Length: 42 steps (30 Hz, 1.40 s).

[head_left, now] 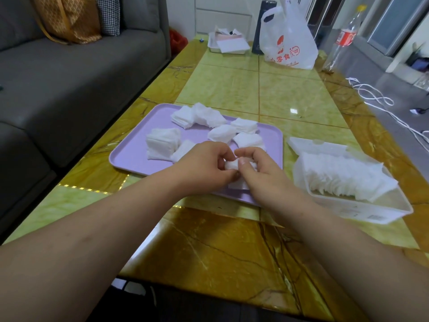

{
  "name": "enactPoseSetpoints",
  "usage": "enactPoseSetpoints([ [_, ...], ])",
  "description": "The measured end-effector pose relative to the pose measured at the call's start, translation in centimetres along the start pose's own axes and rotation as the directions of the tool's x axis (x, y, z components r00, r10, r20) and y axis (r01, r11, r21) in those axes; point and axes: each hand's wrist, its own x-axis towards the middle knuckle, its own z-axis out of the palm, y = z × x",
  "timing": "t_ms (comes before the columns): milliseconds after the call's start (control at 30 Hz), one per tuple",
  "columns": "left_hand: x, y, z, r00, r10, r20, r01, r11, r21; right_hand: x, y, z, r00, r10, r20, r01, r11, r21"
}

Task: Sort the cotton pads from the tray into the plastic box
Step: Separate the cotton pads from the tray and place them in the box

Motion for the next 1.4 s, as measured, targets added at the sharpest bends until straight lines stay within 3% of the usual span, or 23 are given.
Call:
enactPoseSetpoints([
  [100, 0.1, 0.1, 0.0, 0.999, 0.018, 0.036, -0.017, 1.000, -0.011, 0.0, -0.2, -0.1, 0.997, -0.007, -0.075, 0.008, 1.000, 0.010],
  [200, 0.3, -0.1, -0.5, 1.000, 0.013, 0.005, -0.012, 0.999, -0.036, 0.0, -0.3, -0.7, 1.000, -0.030, -0.009, 0.030, 0.999, -0.016],
  [300, 0.6, -0.5, -0.8, 1.000, -0.009, 0.008, 0.009, 1.000, -0.008, -0.1, 0.0, -1.1, 0.995, -0.096, 0.021, 0.098, 0.983, -0.157],
  [367, 0.9, -0.9, -0.9, 0.998, -0.064, 0.015, 0.062, 0.994, 0.088, 0.0, 0.2, -1.3, 0.989, -0.135, -0.053, 0.120, 0.965, -0.234],
  [467, 1.7, -1.3, -0.7, 0.988, -0.142, -0.067, 0.155, 0.953, 0.259, 0.4, 0.5, -1.8, 0.980, -0.085, -0.182, 0.052, 0.982, -0.179],
  [567, 2.2, -1.2, -0.2, 0.981, -0.171, -0.088, 0.190, 0.939, 0.286, 0.5, 0.7, -2.2, 0.969, -0.037, -0.245, 0.011, 0.995, -0.104],
  [833, 2.1, -1.0, -1.0, 0.962, -0.243, -0.126, 0.272, 0.896, 0.350, 0.6, 0.9, -2.2, 0.974, -0.022, -0.227, -0.001, 0.995, -0.101],
  [1100, 0.9, -0.5, -1.5, 0.961, -0.274, -0.023, 0.275, 0.950, 0.147, 0.6, 0.7, -2.3, 0.977, -0.029, -0.212, 0.006, 0.994, -0.108],
  [1267, 0.5, -0.1, -1.8, 0.964, -0.261, 0.050, 0.266, 0.938, -0.224, 0.5, 0.8, -2.3, 0.977, -0.039, -0.209, 0.014, 0.993, -0.115],
  [1400, 0.4, 0.3, -2.0, 0.962, -0.258, 0.094, 0.275, 0.897, -0.347, 0.6, 0.8, -2.3, 0.974, -0.028, -0.225, 0.004, 0.994, -0.107],
])
